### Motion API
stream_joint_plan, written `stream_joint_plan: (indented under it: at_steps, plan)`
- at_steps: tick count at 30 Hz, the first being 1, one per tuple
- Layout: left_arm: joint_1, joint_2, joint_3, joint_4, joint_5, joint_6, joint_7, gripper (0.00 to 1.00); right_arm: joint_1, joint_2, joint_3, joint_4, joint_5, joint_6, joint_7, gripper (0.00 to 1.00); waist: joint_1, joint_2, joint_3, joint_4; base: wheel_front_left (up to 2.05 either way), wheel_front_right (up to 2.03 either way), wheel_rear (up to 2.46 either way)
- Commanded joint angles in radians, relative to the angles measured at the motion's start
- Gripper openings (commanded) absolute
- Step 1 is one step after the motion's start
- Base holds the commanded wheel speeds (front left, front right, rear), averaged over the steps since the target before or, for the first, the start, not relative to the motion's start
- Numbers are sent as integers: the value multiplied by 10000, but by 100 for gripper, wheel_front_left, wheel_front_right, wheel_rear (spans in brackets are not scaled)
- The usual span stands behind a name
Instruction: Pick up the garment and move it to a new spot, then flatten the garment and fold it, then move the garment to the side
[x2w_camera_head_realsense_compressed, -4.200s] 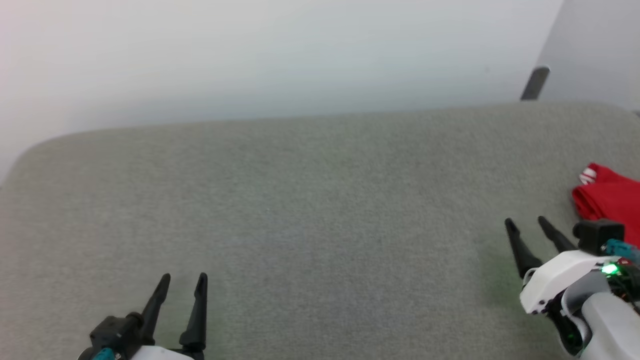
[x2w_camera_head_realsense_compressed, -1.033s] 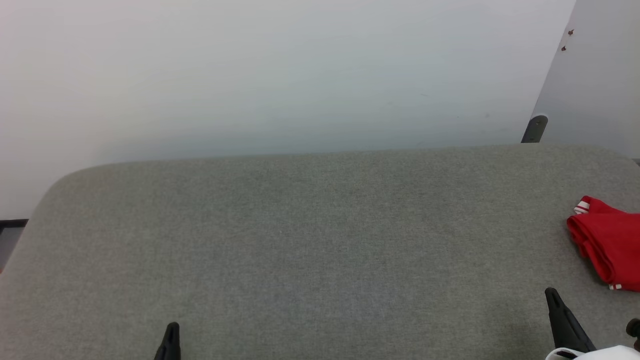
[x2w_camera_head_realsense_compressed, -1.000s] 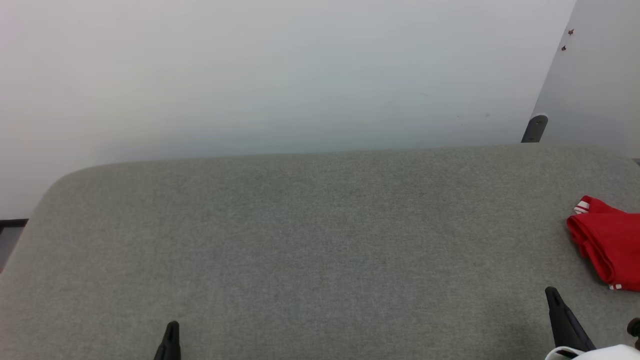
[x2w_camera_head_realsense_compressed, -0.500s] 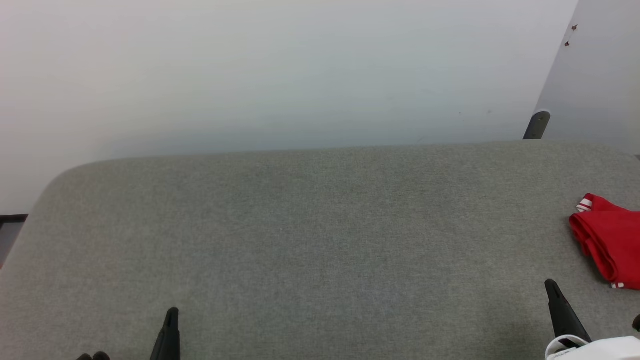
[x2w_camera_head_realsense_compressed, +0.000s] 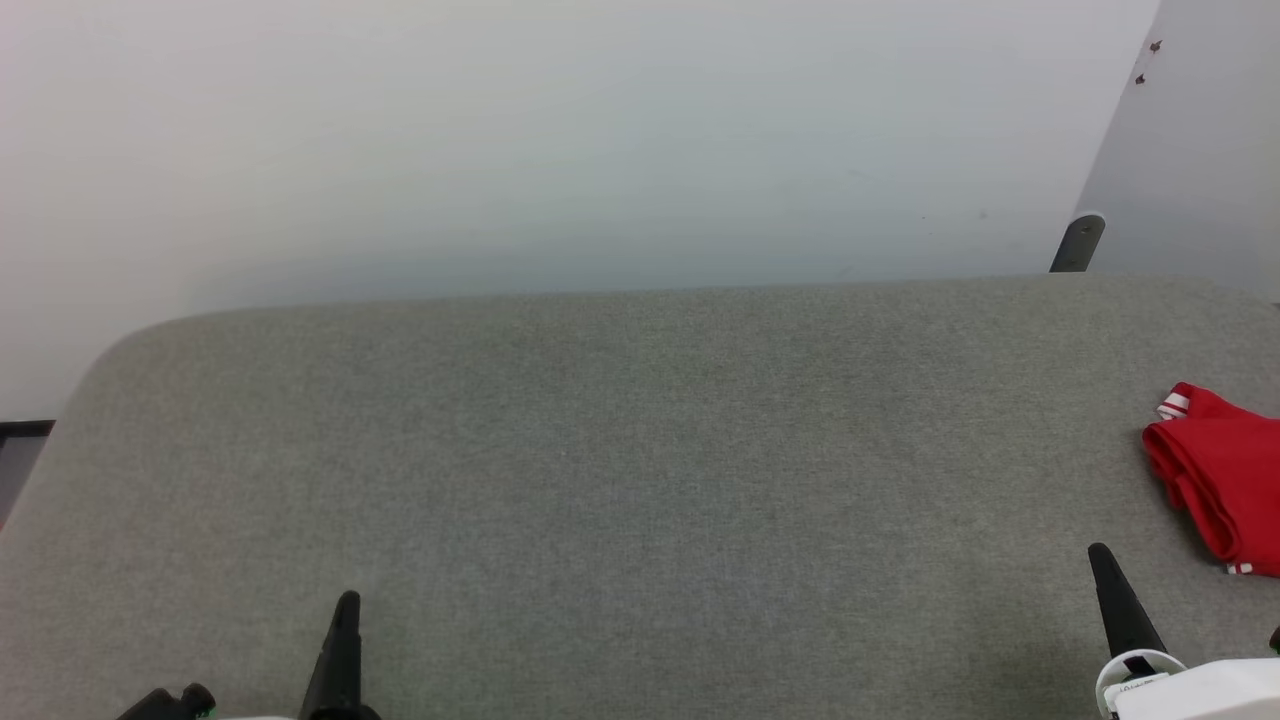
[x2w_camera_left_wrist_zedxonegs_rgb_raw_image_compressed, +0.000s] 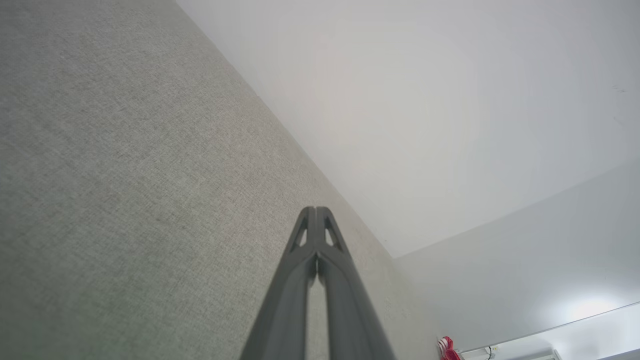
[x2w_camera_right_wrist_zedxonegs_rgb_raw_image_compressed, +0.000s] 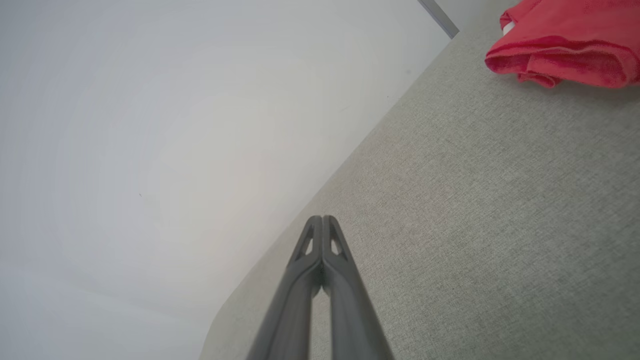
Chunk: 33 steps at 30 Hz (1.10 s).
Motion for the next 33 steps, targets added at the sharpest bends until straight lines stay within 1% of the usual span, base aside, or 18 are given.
stream_joint_plan:
  at_steps: [1, 15, 33]
  plan:
    - [-274, 21, 52, -56, -347, -14, 84, 0, -277, 17, -67, -55, 321, -2, 50, 0, 0, -1, 13, 4, 0, 0, 0]
    - [-675, -35, 137, 117, -1723, -17, 505, 0, -526, 183, -206, 113, 1595, -2, 301, 0, 0, -1, 108, 23, 0, 0, 0]
    - [-1082, -99, 225, 318, -3182, -21, 947, 0, -755, 358, -337, 291, 2934, -3, 573, 0, 0, -1, 222, 47, 0, 0, 0]
